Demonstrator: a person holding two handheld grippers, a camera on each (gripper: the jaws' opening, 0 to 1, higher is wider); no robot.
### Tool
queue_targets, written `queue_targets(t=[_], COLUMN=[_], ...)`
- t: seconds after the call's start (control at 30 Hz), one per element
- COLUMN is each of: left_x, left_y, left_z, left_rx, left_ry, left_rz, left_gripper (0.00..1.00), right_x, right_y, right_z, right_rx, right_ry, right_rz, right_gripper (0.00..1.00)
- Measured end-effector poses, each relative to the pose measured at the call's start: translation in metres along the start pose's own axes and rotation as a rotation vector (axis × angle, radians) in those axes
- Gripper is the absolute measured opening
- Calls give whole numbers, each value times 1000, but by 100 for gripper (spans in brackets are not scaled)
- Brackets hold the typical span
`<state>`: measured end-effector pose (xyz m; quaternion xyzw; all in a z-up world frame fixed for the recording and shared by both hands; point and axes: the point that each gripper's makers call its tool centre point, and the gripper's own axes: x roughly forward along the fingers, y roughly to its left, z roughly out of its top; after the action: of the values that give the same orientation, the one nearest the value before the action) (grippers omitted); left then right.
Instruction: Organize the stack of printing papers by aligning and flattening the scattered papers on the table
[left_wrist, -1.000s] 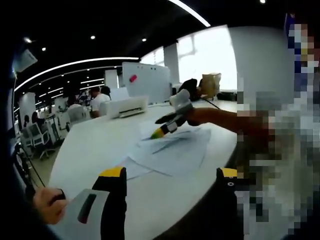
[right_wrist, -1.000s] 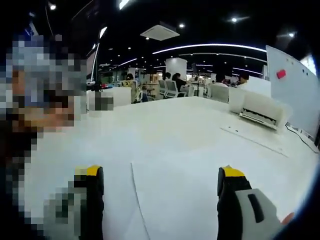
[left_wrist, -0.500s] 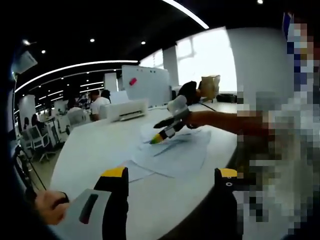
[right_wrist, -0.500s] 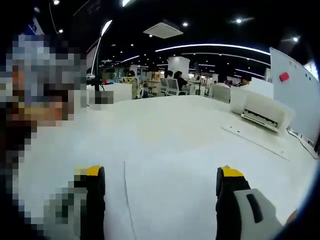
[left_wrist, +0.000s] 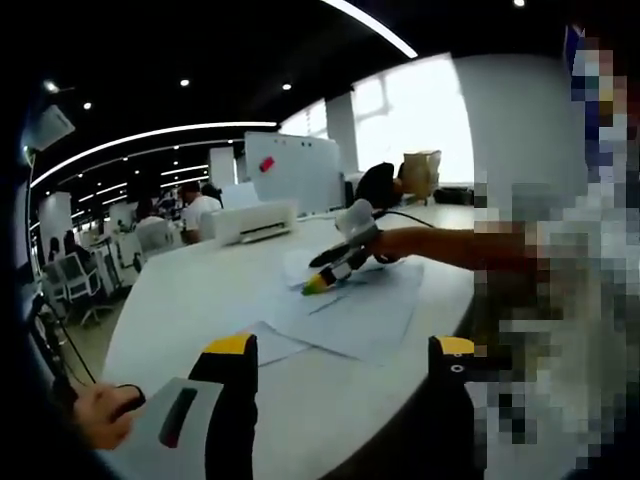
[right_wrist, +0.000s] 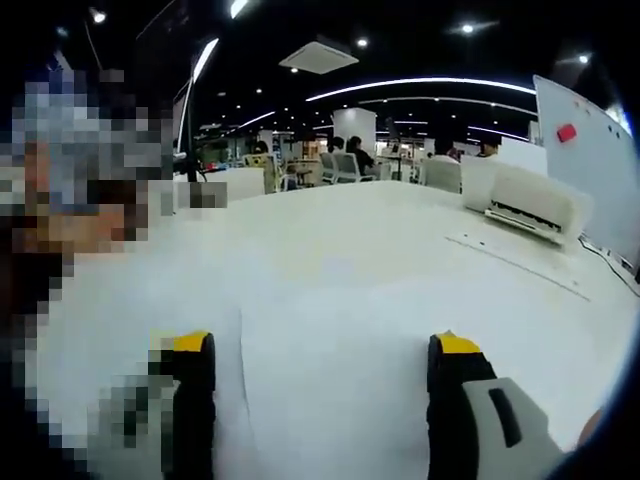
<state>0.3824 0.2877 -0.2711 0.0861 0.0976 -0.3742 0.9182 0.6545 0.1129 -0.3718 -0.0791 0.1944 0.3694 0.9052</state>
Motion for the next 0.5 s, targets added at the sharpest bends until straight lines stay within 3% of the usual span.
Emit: queue_targets(t=[0.2, 0.33, 0.5], left_x=[-1, -1, -1], left_y=[0, 0, 0], left_z=[0, 0, 0], left_rx=[-1, -1, 0], left_ry=[2, 2, 1], left_rz=[5, 6, 5], left_gripper=[72, 72, 71], right_x=[1, 0, -2], right_y=[0, 3, 8], right_z=[1, 2, 4], right_rx=[0, -13, -37], right_ry=[-9, -20, -20], right_rz=[28, 40, 48], right_gripper=[60, 56, 40])
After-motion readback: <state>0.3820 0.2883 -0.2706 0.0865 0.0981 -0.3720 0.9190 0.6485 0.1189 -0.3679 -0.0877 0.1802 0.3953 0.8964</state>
